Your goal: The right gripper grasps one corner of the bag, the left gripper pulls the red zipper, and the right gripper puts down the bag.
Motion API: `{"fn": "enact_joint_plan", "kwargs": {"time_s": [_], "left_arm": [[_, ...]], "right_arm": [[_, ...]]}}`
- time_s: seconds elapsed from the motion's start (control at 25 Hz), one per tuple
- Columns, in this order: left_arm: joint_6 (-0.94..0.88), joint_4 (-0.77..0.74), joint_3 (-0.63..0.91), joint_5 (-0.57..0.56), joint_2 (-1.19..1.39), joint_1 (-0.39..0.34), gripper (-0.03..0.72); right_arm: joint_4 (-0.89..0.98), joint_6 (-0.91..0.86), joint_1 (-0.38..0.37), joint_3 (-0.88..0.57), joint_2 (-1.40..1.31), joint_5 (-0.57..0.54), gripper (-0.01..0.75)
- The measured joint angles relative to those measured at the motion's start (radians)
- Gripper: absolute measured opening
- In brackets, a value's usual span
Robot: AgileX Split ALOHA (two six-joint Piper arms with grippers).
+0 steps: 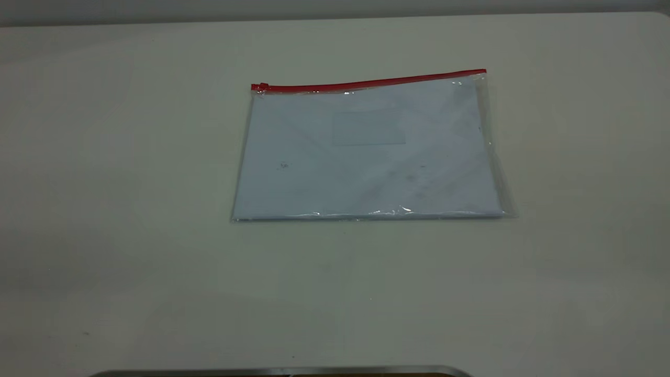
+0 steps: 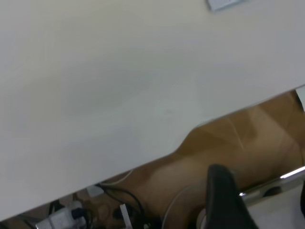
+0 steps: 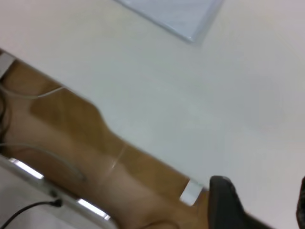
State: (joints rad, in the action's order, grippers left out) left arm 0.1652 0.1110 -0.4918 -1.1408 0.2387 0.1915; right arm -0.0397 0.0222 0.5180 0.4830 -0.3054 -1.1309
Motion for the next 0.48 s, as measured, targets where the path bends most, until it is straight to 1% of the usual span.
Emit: {"fn": "enact_joint_plan", "kwargs": {"time_s": [0.48], "left_arm": [[0.0,0.0,0.0,0.003,-0.008,0.0,0.446]], "right_arm": [[-0.002,0.004,0.0,-0.001,0.049,0.011,0.398]]}}
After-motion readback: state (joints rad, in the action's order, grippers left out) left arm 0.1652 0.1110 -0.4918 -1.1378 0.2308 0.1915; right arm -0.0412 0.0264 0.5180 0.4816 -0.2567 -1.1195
